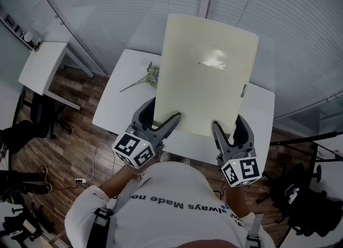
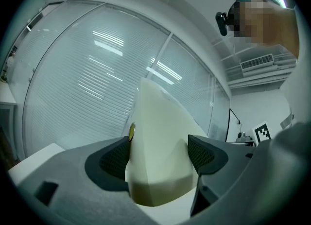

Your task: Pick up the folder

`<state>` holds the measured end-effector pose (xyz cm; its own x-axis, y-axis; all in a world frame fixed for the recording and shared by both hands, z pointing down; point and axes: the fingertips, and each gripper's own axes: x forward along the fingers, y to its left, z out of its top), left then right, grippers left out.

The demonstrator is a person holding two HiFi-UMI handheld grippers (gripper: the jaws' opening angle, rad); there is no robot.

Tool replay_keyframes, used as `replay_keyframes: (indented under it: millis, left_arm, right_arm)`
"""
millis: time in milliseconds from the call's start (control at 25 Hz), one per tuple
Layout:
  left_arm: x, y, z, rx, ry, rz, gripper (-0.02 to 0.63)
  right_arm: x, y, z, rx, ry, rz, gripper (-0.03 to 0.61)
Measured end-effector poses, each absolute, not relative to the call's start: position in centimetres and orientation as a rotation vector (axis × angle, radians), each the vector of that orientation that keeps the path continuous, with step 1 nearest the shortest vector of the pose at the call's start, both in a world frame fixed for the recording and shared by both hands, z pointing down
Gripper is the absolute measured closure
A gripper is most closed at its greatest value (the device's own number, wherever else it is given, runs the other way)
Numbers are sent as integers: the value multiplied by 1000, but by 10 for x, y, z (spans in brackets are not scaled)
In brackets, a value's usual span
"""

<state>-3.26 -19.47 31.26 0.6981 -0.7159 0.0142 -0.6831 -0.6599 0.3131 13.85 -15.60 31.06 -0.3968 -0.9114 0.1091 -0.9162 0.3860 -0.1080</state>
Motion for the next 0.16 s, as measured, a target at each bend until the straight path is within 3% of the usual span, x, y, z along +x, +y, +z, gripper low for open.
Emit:
replay_keyframes:
  millis: [160]
  left_arm:
    - [-32, -195, 313, 2610, -1109, -161, 262]
  right_arm:
    - [139, -156, 312, 1711, -2592, 246, 267]
